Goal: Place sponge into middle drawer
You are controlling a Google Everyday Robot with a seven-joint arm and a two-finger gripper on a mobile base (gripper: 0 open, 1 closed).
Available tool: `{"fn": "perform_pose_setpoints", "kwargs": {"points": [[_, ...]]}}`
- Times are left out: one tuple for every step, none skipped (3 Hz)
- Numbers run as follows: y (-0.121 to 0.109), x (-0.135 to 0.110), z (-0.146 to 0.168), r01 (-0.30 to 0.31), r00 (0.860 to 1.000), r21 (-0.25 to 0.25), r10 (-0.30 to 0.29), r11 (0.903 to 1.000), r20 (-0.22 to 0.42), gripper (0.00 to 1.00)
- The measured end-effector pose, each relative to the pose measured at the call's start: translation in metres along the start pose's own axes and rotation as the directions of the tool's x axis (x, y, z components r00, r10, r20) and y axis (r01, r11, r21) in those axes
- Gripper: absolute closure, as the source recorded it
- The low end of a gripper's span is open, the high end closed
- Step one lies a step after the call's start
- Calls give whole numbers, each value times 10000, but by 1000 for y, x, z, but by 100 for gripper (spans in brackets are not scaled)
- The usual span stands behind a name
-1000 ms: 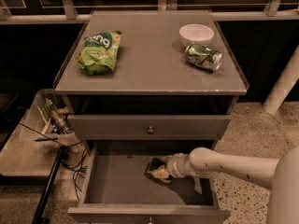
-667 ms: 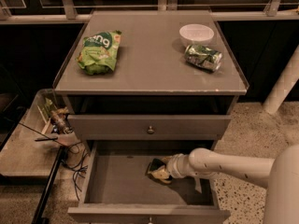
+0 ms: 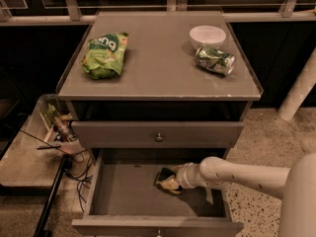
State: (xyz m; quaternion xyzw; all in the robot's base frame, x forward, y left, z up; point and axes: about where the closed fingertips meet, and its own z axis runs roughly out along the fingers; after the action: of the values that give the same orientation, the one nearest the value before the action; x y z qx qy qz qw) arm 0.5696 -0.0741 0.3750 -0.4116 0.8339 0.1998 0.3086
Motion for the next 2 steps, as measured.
{"fn": "perform_pose_setpoints", "kwargs": {"points": [[0,0,0,0,10000,-1,0,10000,0,36],[0,0,0,0,10000,-1,0,10000,0,13]]}}
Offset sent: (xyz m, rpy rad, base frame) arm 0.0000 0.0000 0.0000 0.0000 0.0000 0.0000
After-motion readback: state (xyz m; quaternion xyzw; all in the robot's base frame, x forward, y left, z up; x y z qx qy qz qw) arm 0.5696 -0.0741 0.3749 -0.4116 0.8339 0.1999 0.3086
